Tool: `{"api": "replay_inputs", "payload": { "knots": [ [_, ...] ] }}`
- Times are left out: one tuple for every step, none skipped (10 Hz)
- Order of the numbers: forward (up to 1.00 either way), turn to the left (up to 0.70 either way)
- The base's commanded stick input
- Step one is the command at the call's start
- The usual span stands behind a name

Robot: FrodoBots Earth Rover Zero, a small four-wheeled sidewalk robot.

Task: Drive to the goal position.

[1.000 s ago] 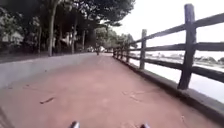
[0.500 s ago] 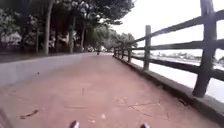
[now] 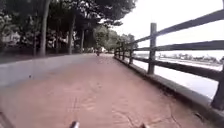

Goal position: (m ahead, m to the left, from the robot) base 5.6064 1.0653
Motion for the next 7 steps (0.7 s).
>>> {"api": "replay_inputs", "payload": {
  "knots": [
    [0.7,0.0],
    [0.7,0.0],
    [0.7,0.0],
    [0.7,0.0],
    [0.7,0.0],
    [0.7,0.0],
    [0.7,0.0]
  ]
}}
